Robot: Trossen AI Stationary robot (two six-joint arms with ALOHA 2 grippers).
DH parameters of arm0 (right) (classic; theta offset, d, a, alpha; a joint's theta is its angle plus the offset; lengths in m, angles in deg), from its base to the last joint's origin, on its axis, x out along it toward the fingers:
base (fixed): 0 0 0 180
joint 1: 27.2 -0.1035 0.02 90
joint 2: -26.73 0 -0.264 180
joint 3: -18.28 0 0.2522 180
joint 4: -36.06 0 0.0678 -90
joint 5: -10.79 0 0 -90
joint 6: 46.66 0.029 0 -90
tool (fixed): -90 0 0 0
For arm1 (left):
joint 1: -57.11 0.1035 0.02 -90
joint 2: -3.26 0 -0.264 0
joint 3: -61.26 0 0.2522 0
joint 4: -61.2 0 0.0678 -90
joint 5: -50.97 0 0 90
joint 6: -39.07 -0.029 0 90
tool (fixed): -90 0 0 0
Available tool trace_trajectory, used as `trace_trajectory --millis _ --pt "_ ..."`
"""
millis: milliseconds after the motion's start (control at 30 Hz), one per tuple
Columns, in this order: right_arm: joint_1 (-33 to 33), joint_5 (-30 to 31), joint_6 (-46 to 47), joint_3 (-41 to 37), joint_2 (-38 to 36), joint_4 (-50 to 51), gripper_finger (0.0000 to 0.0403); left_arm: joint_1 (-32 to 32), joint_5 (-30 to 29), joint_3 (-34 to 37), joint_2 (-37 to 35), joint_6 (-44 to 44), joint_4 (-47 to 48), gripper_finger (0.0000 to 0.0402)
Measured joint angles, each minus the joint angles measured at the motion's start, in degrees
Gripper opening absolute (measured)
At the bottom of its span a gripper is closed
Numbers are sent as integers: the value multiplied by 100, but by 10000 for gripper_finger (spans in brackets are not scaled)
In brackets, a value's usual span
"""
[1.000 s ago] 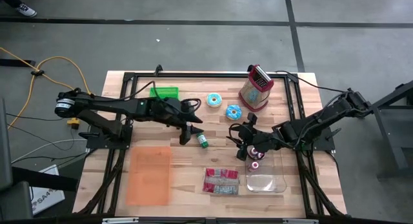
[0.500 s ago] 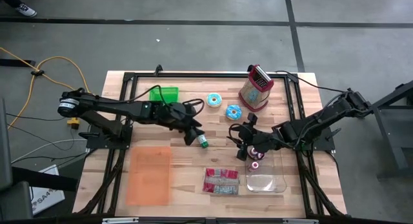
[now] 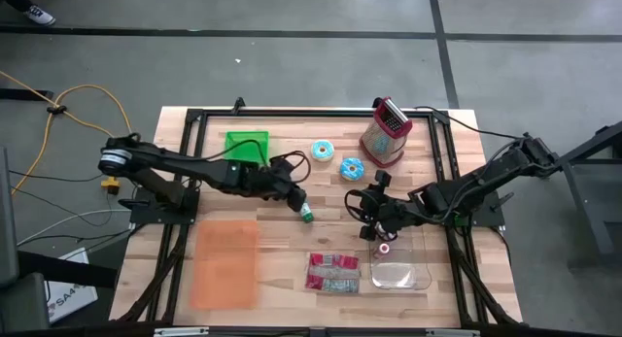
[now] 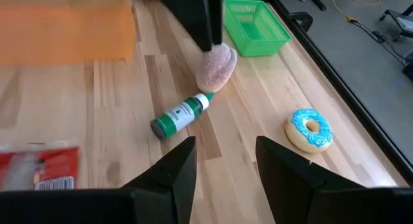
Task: Pick & Place Food Item
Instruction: Put the green paint bottle into the transparent bin
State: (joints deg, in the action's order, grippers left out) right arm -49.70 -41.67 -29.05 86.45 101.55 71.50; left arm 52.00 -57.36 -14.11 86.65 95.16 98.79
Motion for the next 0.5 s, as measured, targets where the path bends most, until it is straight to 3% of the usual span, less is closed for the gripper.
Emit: trace_trajectory --millis 333,500 --pt "0 -32 4 0 -2 84 149 -24 83 0 647 704 -582 199" --pt "0 -42 4 0 -2 149 149 -42 626 -4 654 168 -660 199"
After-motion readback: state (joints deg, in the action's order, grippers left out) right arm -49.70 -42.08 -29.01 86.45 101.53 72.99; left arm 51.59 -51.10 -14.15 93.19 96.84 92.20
